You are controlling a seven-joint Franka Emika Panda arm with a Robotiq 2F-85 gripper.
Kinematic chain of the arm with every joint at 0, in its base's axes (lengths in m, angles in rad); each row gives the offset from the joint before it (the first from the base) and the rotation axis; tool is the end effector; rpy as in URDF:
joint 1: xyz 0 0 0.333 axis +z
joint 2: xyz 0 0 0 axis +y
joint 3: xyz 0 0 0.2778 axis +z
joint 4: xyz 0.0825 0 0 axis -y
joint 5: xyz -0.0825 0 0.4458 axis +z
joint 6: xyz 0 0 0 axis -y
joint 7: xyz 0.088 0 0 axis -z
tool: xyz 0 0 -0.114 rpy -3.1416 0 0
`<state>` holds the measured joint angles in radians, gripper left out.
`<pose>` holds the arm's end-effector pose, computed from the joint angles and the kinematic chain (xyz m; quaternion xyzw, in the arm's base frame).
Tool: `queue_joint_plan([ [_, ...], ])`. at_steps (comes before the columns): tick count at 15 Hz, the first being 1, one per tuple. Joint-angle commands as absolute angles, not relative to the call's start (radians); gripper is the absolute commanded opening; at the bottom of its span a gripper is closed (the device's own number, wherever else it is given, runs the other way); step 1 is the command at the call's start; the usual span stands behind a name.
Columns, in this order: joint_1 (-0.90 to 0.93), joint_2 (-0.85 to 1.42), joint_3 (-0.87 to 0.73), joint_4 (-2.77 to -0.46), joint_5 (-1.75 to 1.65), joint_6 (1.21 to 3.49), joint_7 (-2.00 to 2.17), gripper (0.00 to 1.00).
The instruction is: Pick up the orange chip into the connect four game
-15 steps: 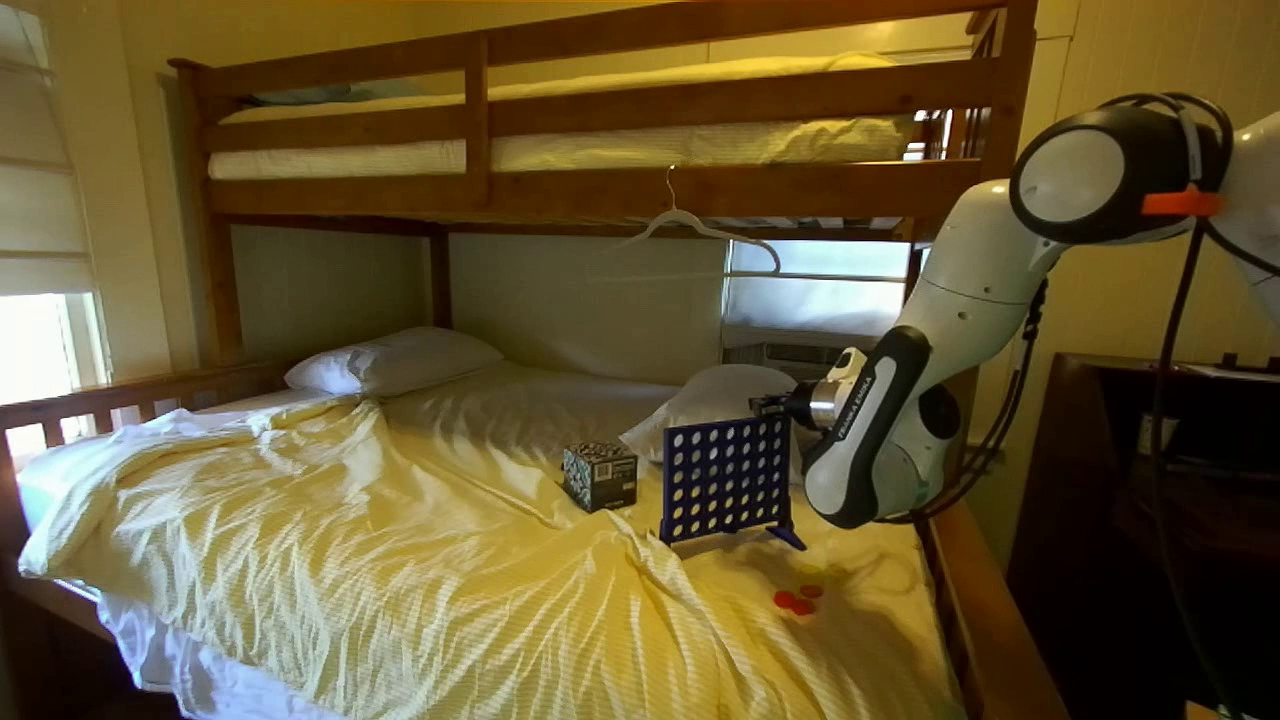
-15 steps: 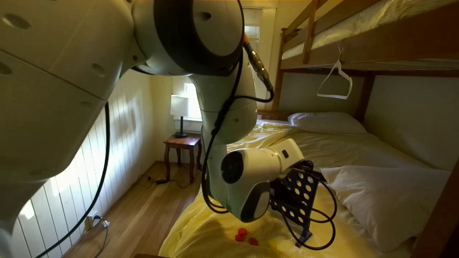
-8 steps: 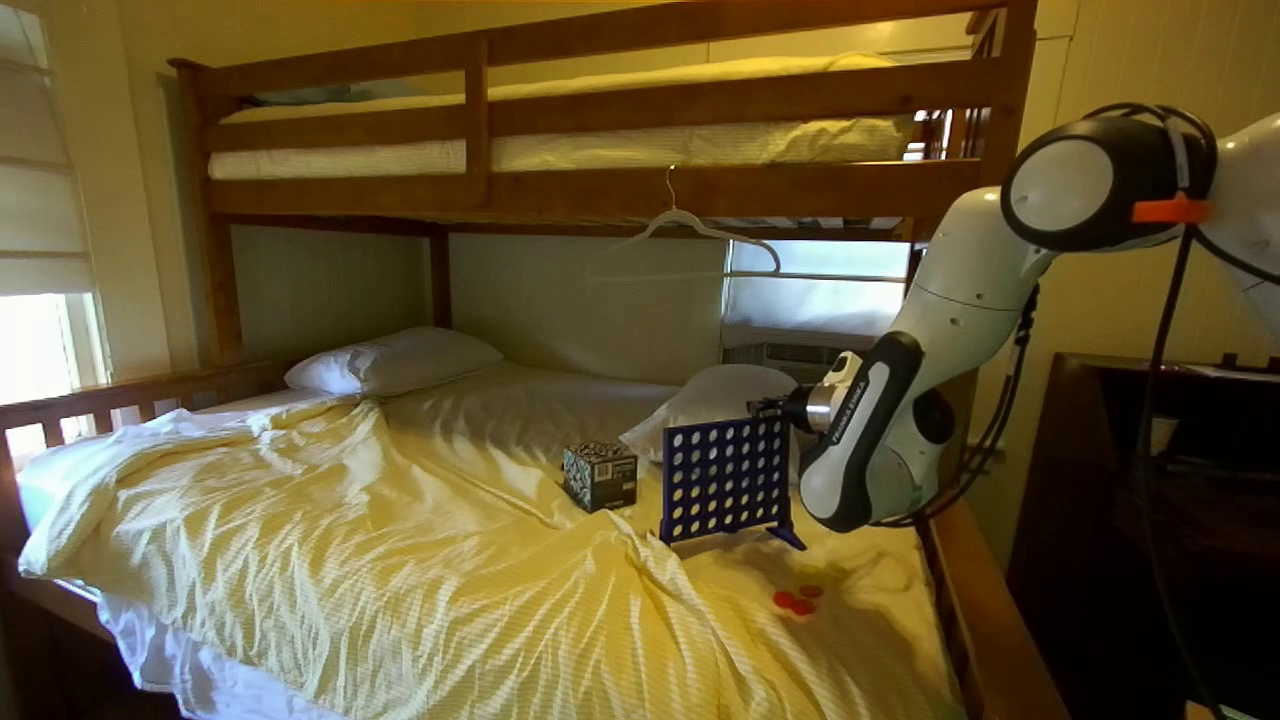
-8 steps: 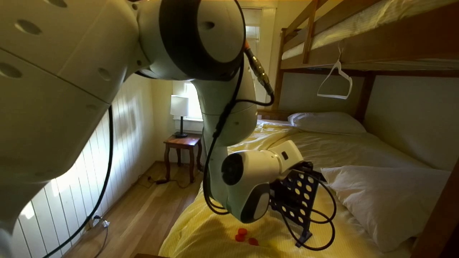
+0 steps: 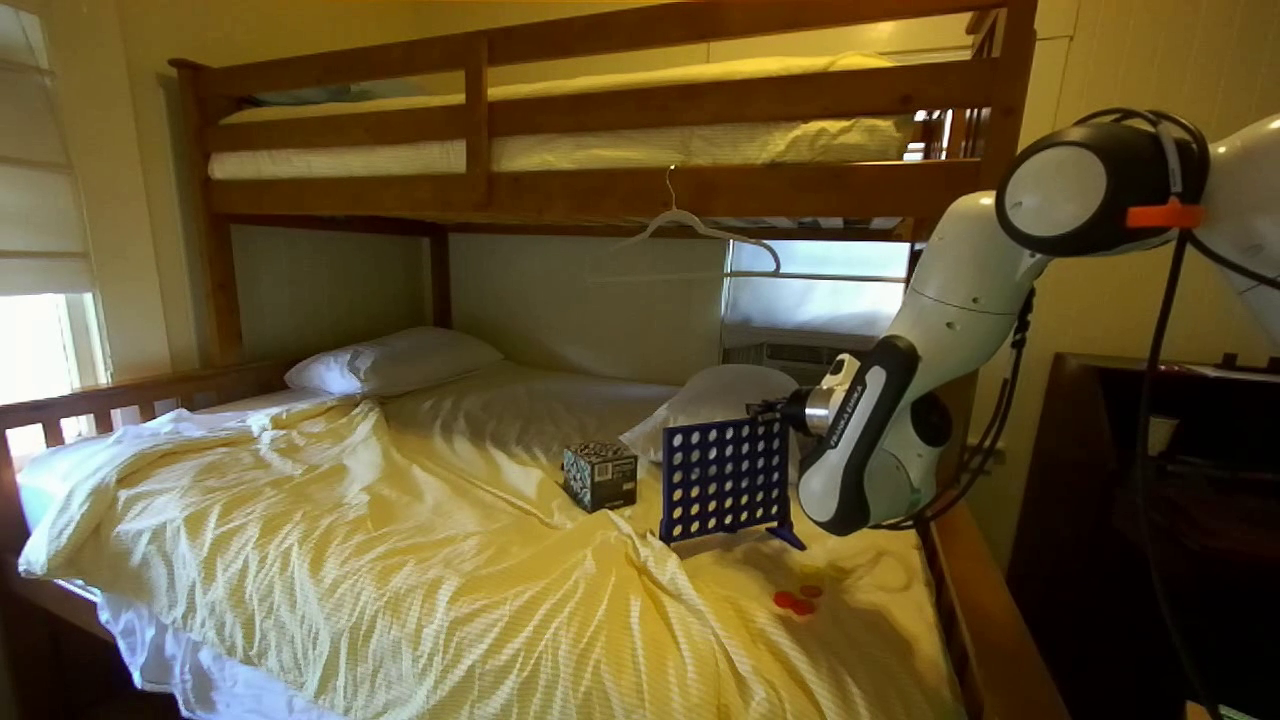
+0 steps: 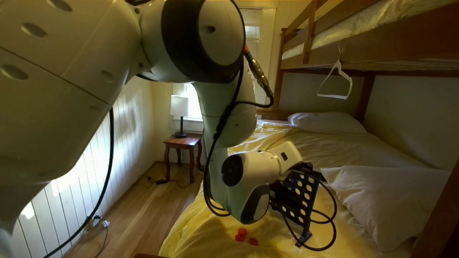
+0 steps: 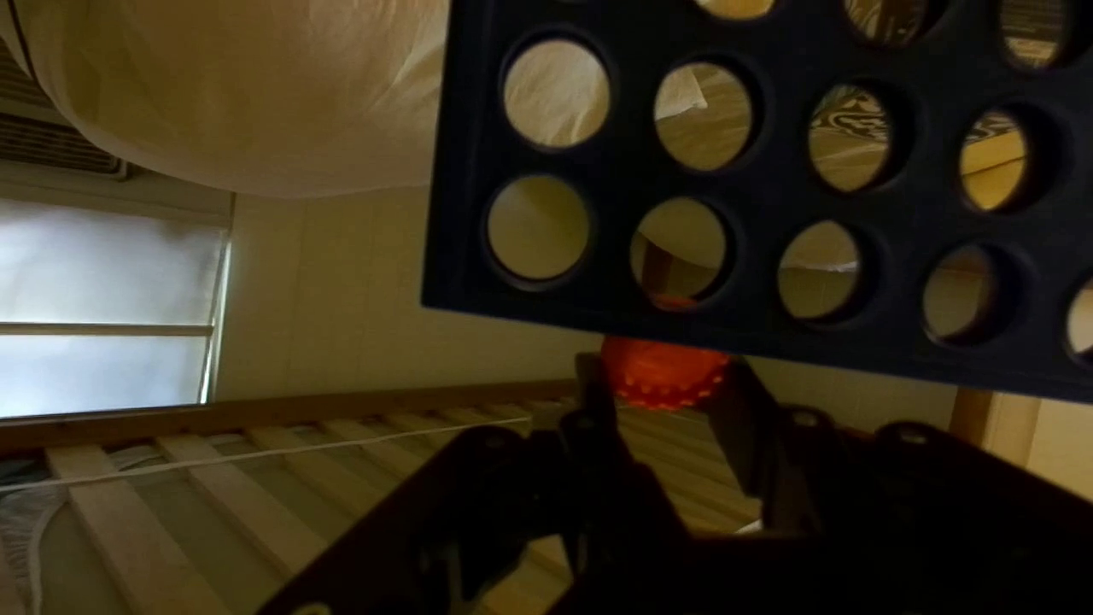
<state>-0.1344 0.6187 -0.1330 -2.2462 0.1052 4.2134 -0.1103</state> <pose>0.5369 -0.1615 0.1696 0.7741 -0.0759 0.6079 0.1595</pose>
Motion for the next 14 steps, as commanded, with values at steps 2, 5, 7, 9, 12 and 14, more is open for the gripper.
queue_joint_plan([
  [2, -0.104, 0.642, -0.149, -2.236, 0.153, 4.251, -0.147, 0.24],
  [5, -0.102, 0.634, -0.148, -2.235, 0.155, 4.247, -0.148, 0.63],
  [7, -0.104, 0.628, -0.145, -2.236, 0.151, 4.248, -0.139, 0.69],
  [9, -0.105, 0.619, -0.144, -2.239, 0.145, 4.246, -0.133, 0.83],
  [12, -0.107, 0.608, -0.141, -2.234, 0.147, 4.239, -0.123, 1.00],
  [14, -0.114, 0.592, -0.134, -2.230, 0.147, 4.239, -0.097, 1.00],
])
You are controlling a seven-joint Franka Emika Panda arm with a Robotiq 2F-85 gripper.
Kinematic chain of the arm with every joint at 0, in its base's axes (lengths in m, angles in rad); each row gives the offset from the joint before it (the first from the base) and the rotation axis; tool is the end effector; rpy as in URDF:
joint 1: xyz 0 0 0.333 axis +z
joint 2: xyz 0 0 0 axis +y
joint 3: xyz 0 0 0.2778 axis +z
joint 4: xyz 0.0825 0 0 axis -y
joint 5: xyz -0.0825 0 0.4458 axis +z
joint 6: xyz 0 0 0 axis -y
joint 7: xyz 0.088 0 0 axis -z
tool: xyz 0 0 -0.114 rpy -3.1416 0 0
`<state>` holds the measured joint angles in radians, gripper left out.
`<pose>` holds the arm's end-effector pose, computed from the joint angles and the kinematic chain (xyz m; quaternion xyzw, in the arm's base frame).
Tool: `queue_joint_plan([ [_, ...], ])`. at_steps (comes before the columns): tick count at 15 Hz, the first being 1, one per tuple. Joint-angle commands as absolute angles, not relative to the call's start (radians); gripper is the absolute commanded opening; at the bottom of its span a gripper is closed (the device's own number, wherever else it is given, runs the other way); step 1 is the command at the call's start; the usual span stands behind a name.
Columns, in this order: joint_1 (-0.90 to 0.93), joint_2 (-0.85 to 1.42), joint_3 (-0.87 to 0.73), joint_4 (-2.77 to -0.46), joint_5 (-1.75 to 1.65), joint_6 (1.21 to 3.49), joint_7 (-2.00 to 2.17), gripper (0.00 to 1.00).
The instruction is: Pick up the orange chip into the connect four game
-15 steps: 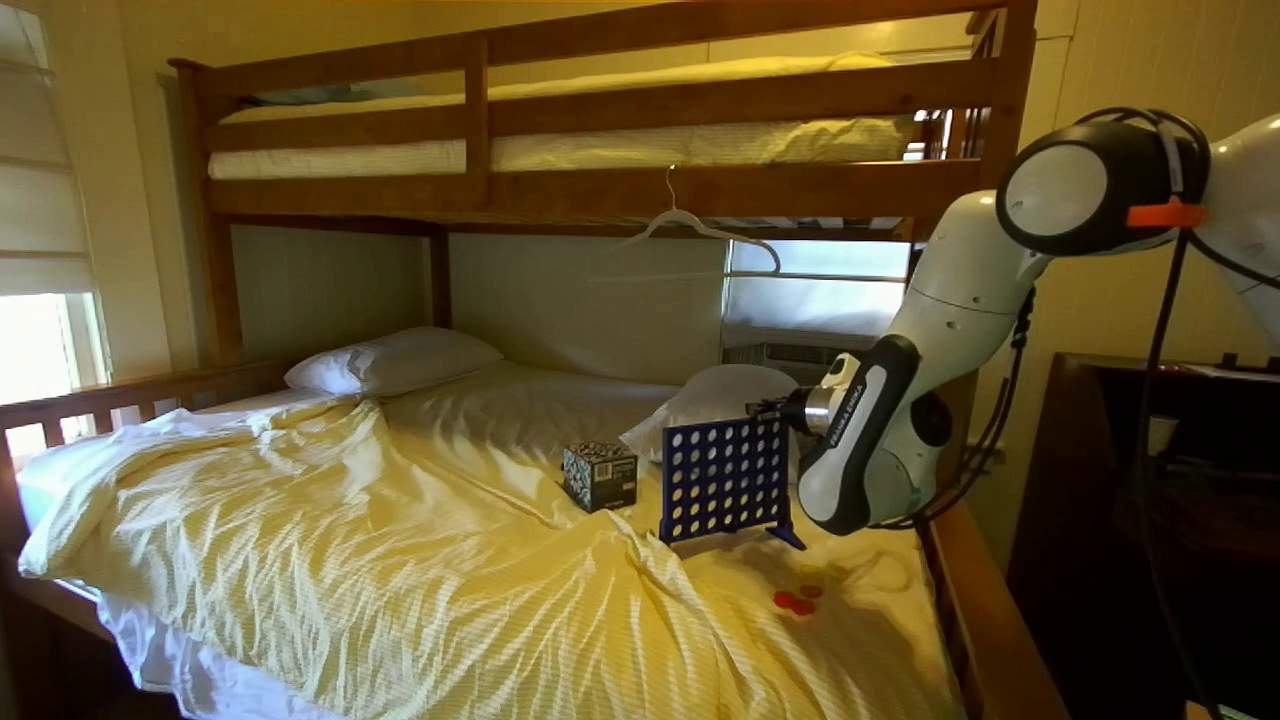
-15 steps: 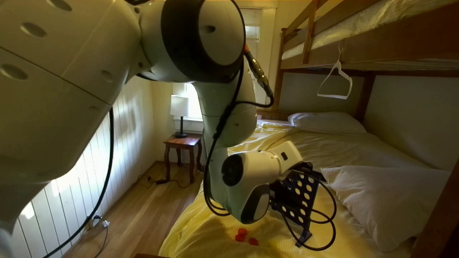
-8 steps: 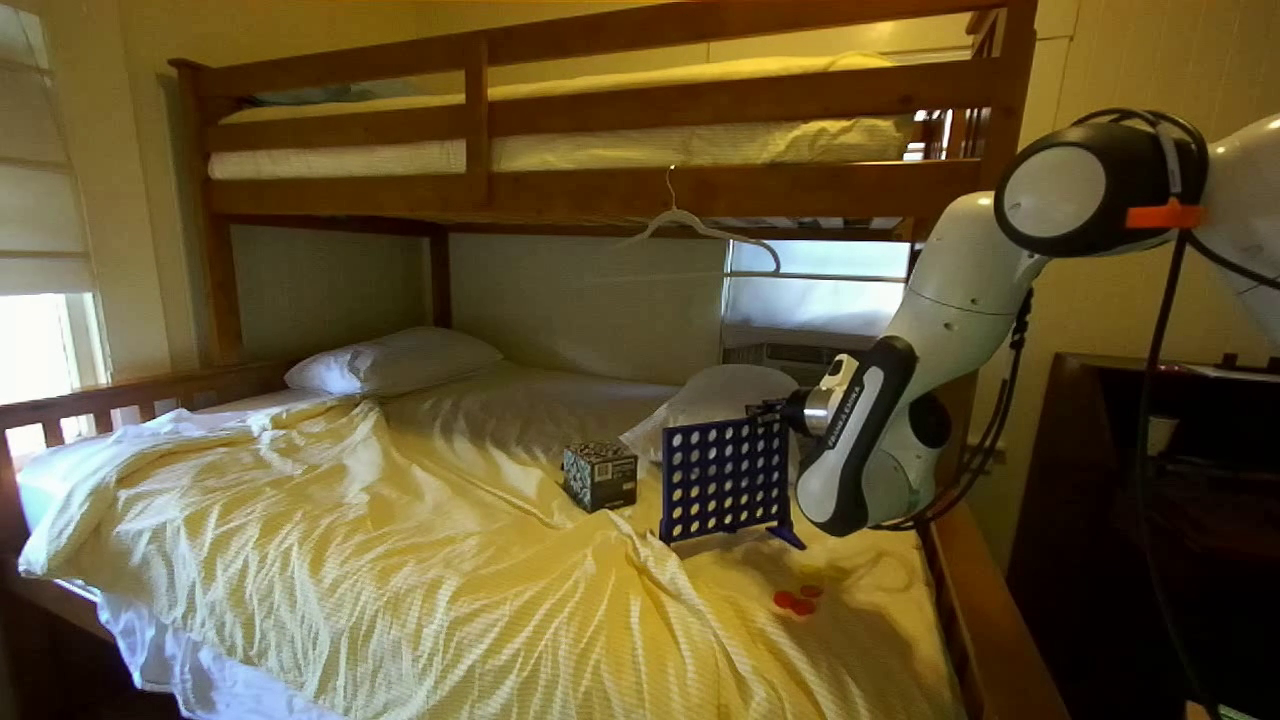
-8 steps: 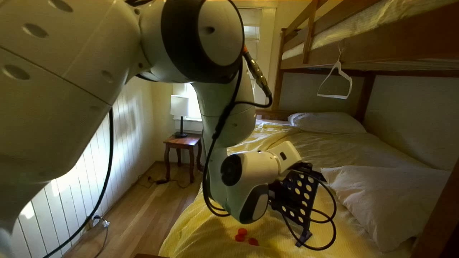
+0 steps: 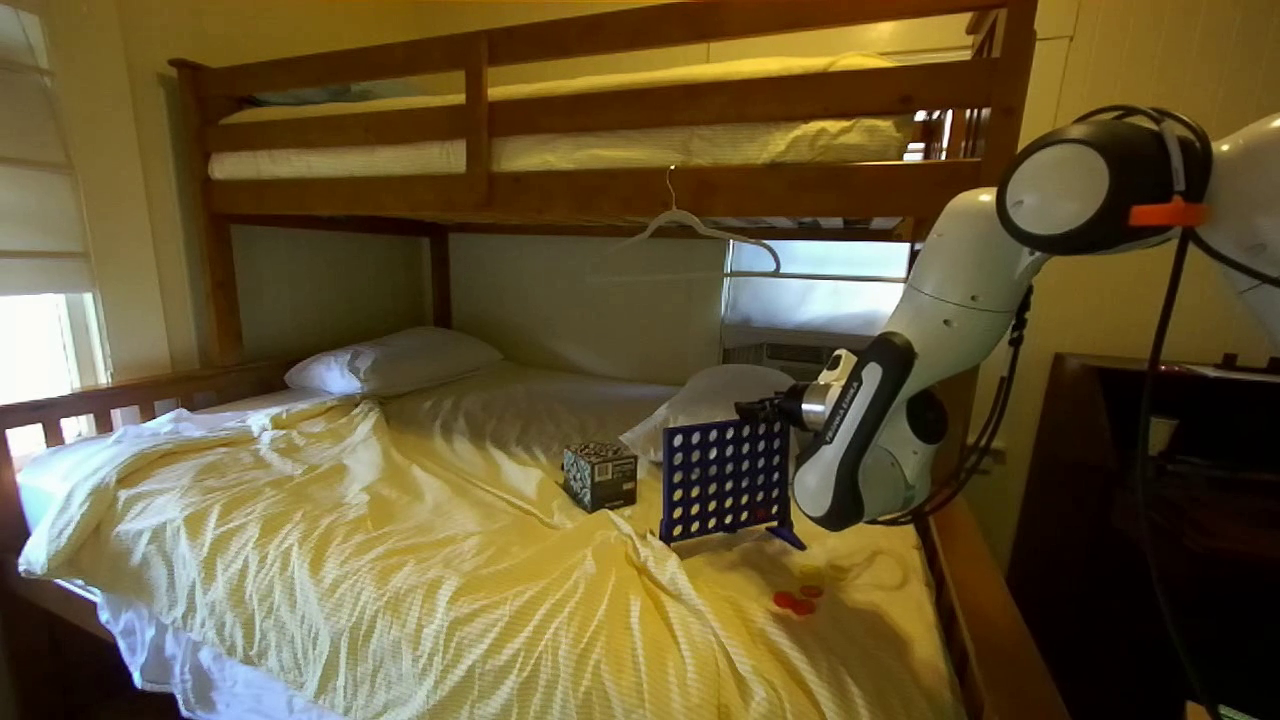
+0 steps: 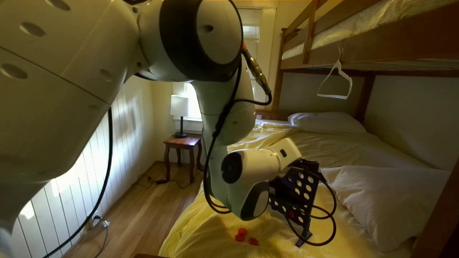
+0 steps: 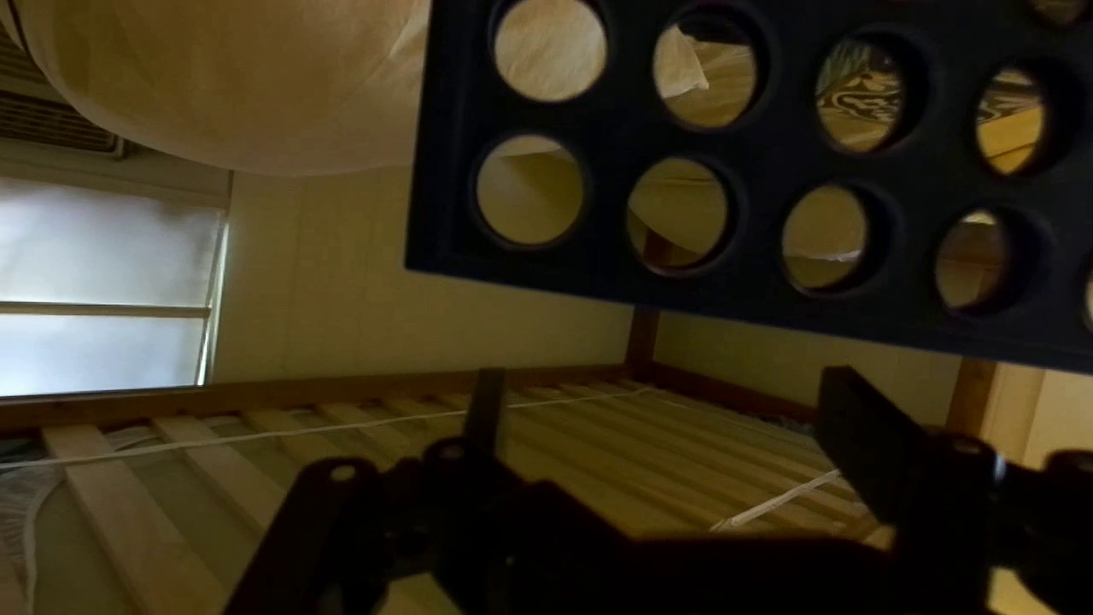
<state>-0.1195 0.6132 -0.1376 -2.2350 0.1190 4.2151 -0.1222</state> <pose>0.5425 -0.1584 0.1770 0.7683 -0.0724 0.6145 0.1639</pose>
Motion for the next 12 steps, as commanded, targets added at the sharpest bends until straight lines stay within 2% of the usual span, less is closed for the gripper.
queue_joint_plan([
  [1, -0.119, 0.579, -0.130, -2.233, 0.138, 4.238, -0.080, 1.00],
  [12, -0.132, 0.379, -0.141, -2.447, 0.153, 4.176, -0.029, 1.00],
])
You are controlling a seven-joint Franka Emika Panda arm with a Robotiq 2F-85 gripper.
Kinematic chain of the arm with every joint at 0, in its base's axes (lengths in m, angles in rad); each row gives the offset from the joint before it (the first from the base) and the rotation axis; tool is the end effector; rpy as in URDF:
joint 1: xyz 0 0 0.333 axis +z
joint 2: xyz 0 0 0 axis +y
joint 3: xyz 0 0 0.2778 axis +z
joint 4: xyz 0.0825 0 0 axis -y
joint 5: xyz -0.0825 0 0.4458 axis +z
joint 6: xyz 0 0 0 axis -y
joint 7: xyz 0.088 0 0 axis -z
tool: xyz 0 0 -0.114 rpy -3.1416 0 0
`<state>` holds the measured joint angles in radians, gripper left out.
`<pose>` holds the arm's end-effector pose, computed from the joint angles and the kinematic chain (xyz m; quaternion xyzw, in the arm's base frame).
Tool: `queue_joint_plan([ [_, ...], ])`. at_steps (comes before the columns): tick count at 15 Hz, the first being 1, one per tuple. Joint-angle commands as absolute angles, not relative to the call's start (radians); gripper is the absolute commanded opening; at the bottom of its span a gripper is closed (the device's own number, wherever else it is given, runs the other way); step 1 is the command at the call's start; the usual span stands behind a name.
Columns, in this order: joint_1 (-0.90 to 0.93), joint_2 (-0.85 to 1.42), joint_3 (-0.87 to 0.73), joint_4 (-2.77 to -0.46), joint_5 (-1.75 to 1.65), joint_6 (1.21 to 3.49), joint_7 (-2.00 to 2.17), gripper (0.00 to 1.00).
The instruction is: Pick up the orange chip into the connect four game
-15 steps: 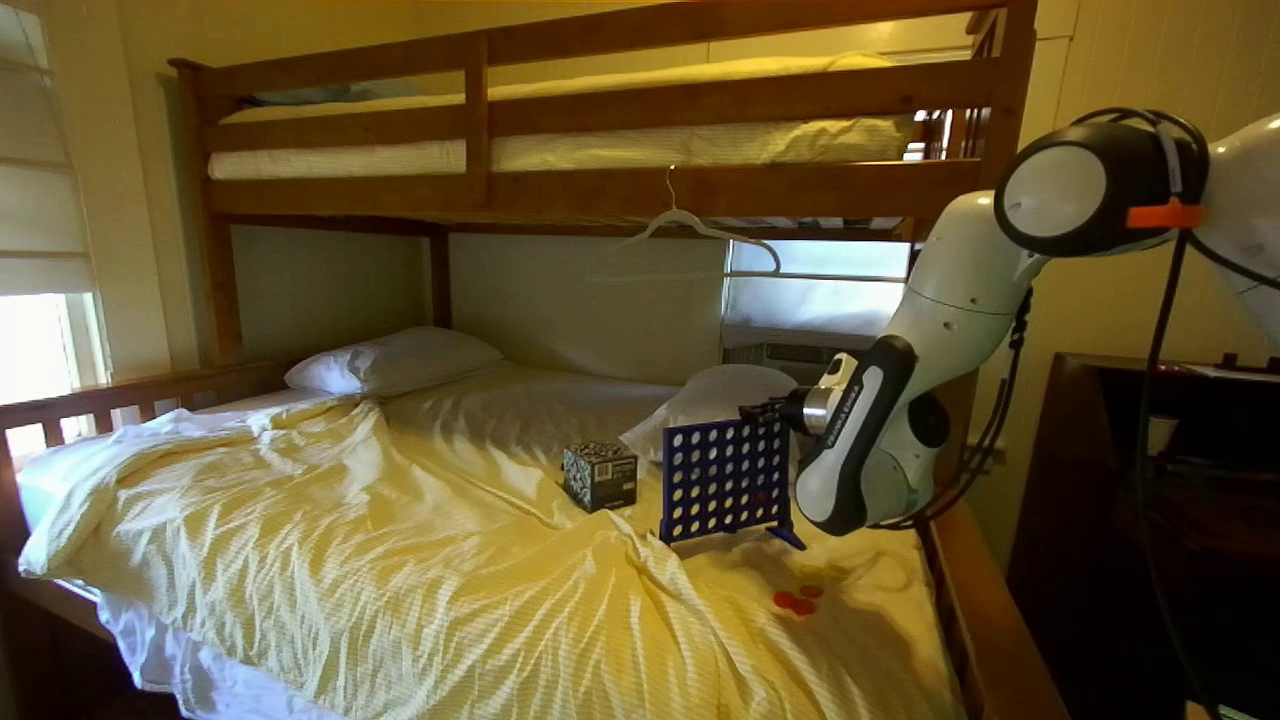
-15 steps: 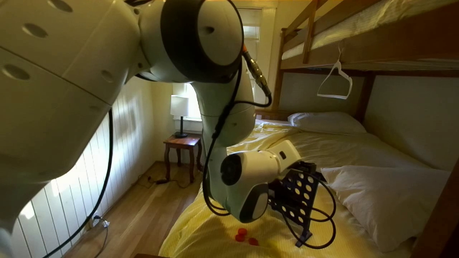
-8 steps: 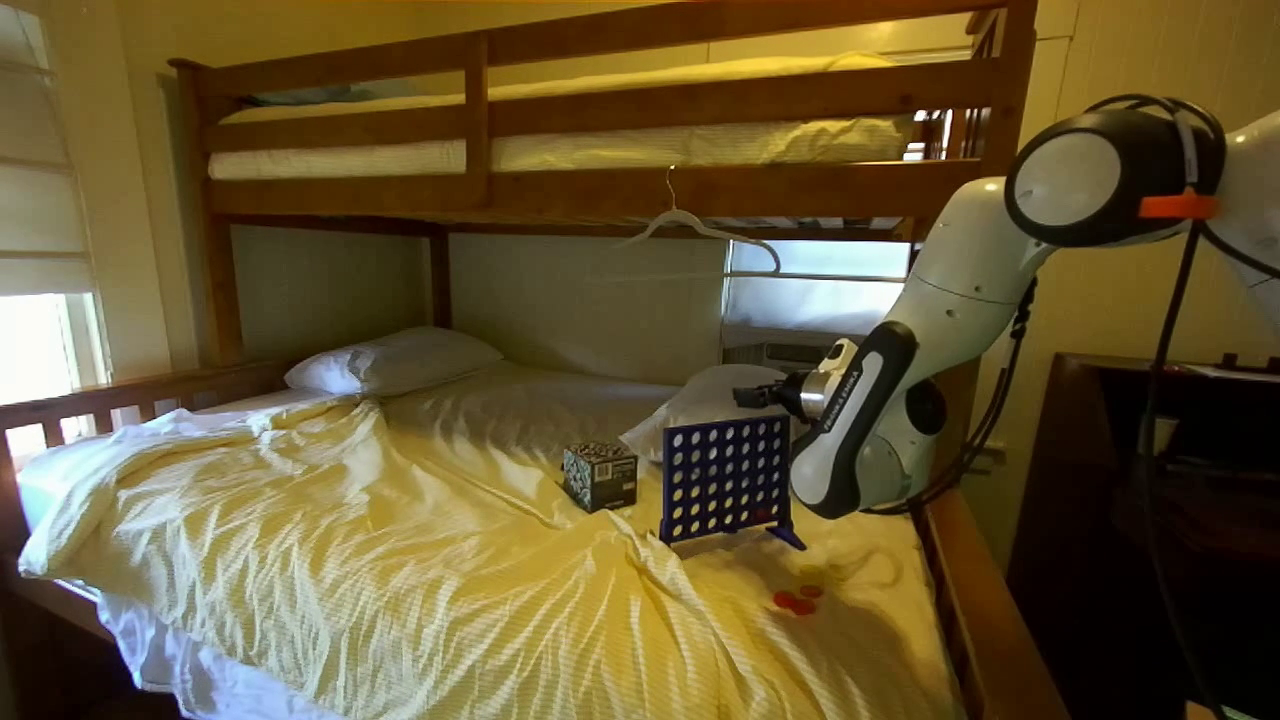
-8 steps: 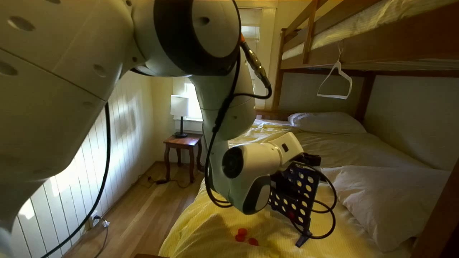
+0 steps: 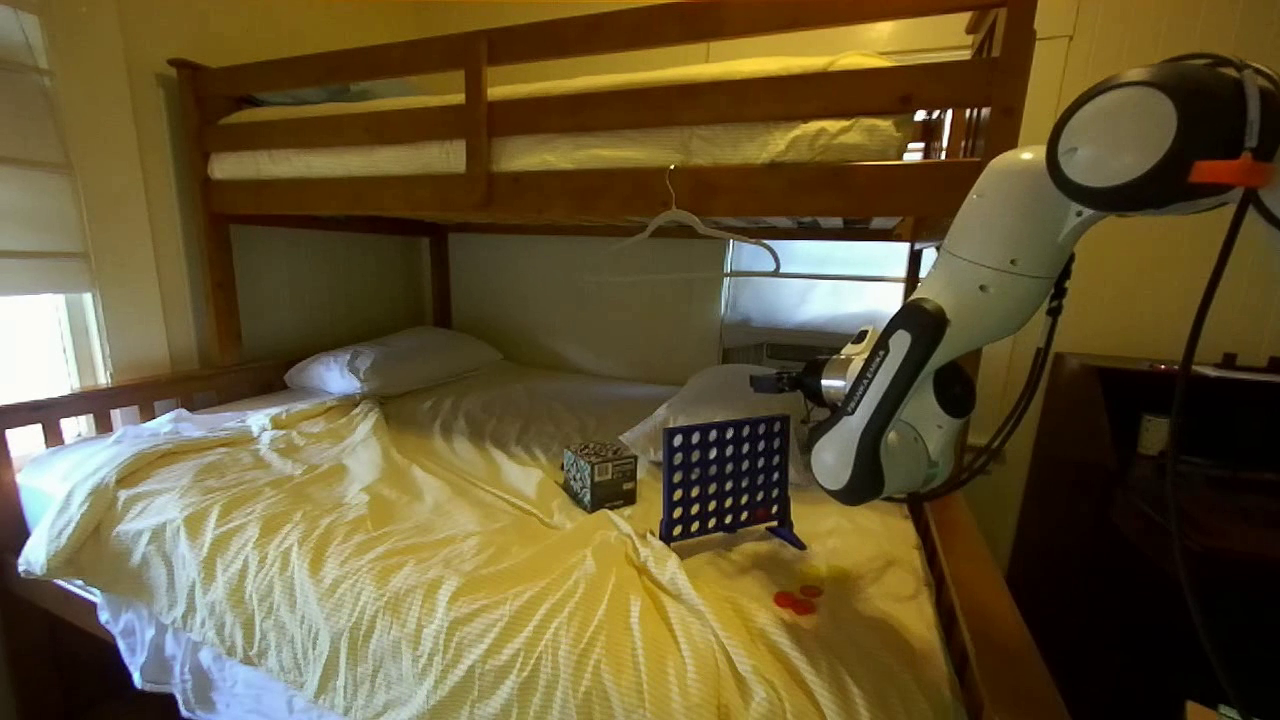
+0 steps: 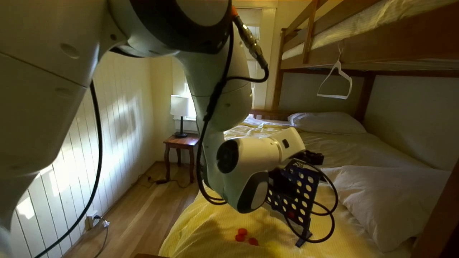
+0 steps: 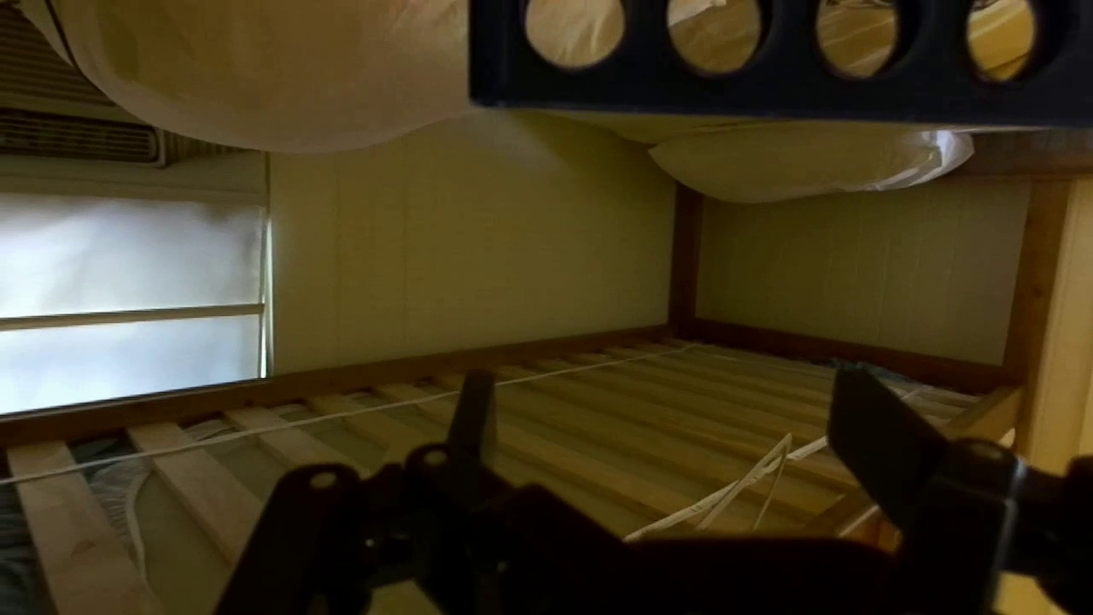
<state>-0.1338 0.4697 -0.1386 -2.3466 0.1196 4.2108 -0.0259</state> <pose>0.5229 -0.1628 0.2170 0.7537 -0.1235 0.6310 0.1360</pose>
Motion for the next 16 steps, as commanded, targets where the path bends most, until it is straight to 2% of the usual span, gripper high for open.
queue_joint_plan([
  [1, -0.132, 0.355, -0.144, -2.472, 0.156, 4.158, -0.032, 1.00],
  [7, -0.136, 0.215, -0.161, -2.588, 0.132, 3.979, -0.049, 1.00],
  [16, -0.127, 0.094, -0.188, -2.628, 0.148, 3.679, -0.139, 1.00],
])
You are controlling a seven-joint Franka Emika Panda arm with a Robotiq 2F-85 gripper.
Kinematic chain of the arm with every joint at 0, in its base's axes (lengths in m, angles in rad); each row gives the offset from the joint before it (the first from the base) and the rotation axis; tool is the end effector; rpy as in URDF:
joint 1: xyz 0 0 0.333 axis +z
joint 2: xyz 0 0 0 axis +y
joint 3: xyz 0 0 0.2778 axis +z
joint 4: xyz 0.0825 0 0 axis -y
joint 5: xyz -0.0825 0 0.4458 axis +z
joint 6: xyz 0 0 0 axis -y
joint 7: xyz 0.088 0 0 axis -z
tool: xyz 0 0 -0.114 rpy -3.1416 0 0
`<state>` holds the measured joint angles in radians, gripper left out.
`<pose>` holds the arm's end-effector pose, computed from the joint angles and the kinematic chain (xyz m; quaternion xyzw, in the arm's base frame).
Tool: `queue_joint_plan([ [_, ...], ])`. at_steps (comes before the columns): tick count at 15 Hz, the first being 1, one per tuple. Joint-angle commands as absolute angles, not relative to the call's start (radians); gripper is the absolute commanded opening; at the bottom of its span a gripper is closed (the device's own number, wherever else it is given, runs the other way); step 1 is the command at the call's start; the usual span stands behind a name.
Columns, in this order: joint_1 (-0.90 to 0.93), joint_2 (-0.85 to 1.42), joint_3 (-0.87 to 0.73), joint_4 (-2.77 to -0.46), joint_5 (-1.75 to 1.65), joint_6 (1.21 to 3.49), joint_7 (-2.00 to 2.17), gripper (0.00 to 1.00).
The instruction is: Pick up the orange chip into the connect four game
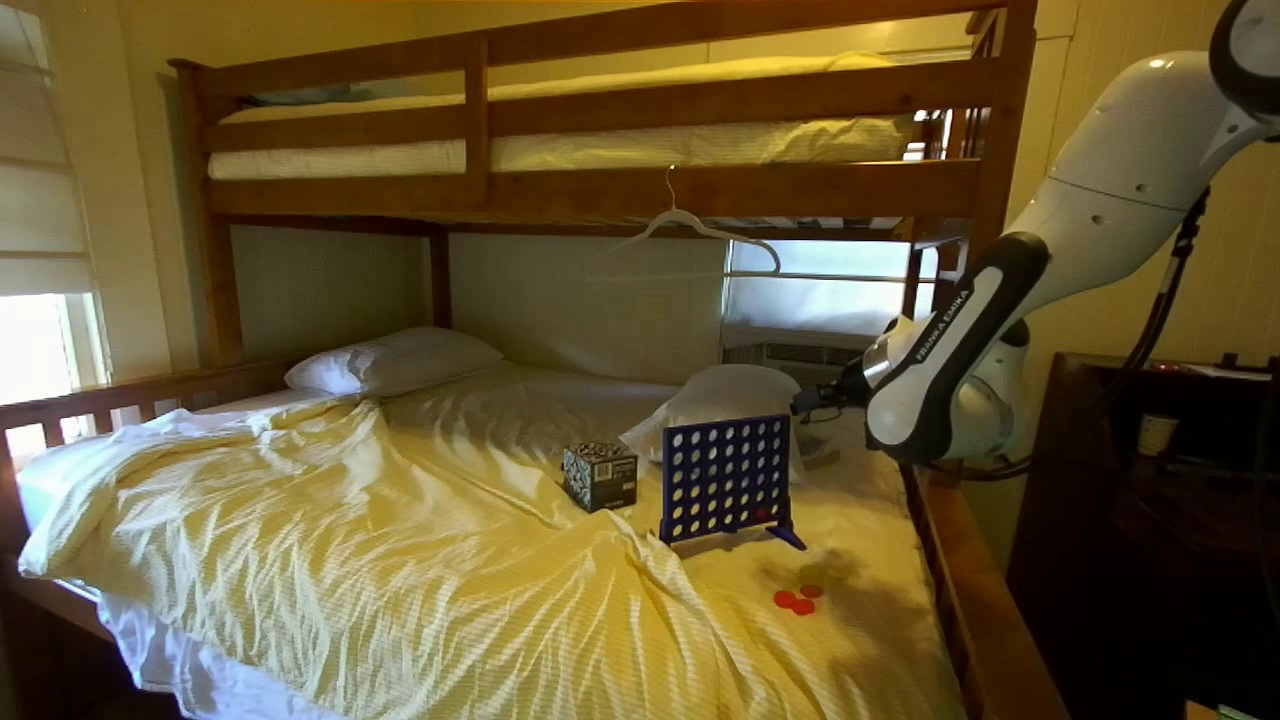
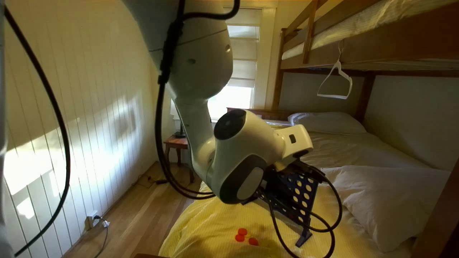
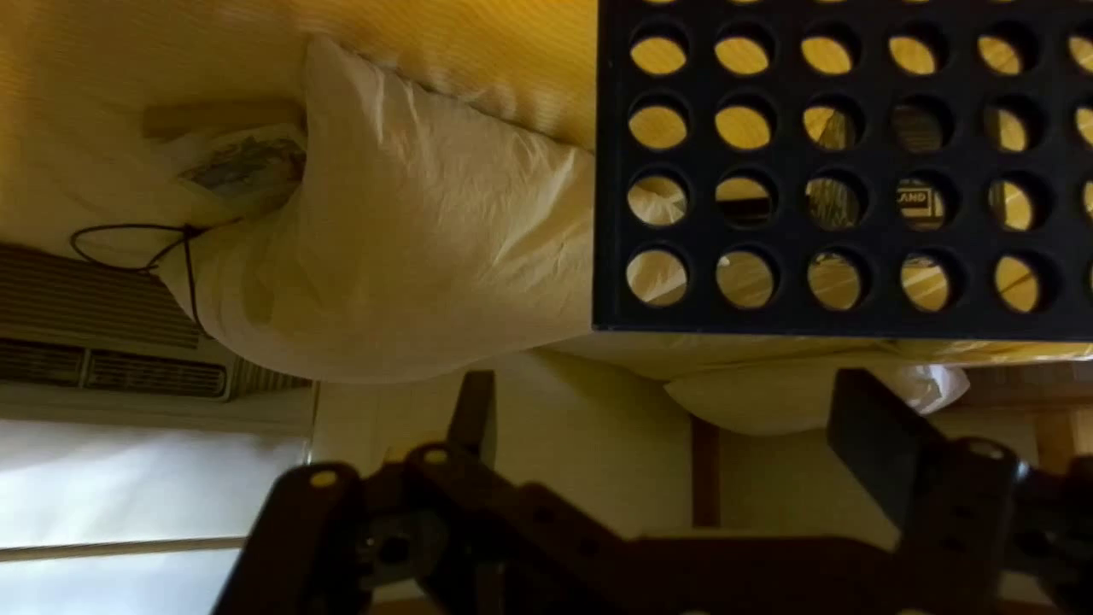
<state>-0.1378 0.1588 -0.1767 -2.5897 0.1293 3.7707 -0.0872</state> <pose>0.4835 -0.1778 0.2310 0.8577 -0.1547 0.4764 0.1165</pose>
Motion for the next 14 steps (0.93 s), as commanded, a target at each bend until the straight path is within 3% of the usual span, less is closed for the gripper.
queue_joint_plan([
  [1, -0.124, 0.087, -0.189, -2.628, 0.159, 3.653, -0.154, 1.00],
  [14, -0.125, 0.035, -0.184, -2.634, 0.119, 3.366, -0.215, 1.00],
])
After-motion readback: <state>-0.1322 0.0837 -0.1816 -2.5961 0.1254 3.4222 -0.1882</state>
